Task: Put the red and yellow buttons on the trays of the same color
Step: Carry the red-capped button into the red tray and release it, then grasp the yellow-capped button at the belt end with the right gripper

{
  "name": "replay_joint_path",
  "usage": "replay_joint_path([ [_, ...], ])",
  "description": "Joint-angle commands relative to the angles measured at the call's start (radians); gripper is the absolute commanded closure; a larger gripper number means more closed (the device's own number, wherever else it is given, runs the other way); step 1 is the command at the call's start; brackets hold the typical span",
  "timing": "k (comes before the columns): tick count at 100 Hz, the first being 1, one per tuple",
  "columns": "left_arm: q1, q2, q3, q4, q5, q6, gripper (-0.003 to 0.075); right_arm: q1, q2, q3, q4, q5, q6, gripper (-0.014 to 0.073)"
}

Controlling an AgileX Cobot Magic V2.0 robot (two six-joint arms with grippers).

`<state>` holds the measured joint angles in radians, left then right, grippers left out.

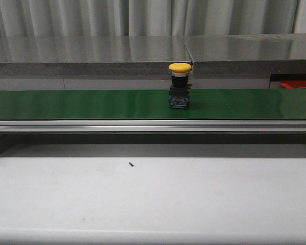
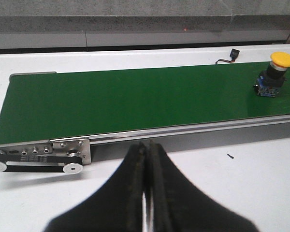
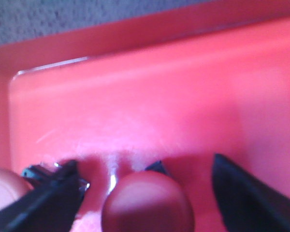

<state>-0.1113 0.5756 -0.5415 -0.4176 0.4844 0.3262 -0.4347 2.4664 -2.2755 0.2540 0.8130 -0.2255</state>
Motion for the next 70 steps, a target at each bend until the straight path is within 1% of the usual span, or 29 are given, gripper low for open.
replay_joint_path([
  [1,-0.007,0.006,-0.028,-0.016,-0.069,-0.010,0.0739,-0.009,-0.101,-0.034,0.015,-0.060,-0.002,-0.0056],
  [12,-0.007,0.006,-0.028,-0.016,-0.071,-0.010,0.0739,-0.009,-0.145,-0.034,0.015,-0.053,-0.002,-0.0052],
  [22,-0.007,0.006,-0.028,-0.016,-0.071,-0.010,0.0739,-0.009,-0.200,-0.034,0.015,-0.015,-0.004,-0.0052],
  [28,-0.007,0.006,-0.028,-0.016,-0.071,-0.010,0.0739,-0.009,-0.237,-0.034,0.019,0.007,-0.039,-0.0052],
  [33,-0.007,0.006,-0.028,-0.016,-0.071,-0.010,0.0739,-0.009,-0.277,-0.034,0.045,0.023,-0.077,-0.0052],
  [45,-0.007,0.006,-0.028,-0.016,-0.071,-0.010,0.0739,-0.009,-0.369,-0.032,0.178,0.073,-0.163,-0.0052],
  [52,-0.007,0.006,-0.028,-0.016,-0.071,-0.010,0.0739,-0.008,-0.425,-0.032,0.228,0.123,-0.198,-0.0052],
  [66,-0.007,0.006,-0.028,-0.016,-0.071,-0.010,0.0739,-0.001,-0.532,-0.025,0.235,0.250,-0.203,-0.0052],
  [70,-0.007,0.006,-0.028,-0.016,-0.071,-0.010,0.0739,-0.001,-0.562,-0.013,0.235,0.262,-0.203,-0.0052],
])
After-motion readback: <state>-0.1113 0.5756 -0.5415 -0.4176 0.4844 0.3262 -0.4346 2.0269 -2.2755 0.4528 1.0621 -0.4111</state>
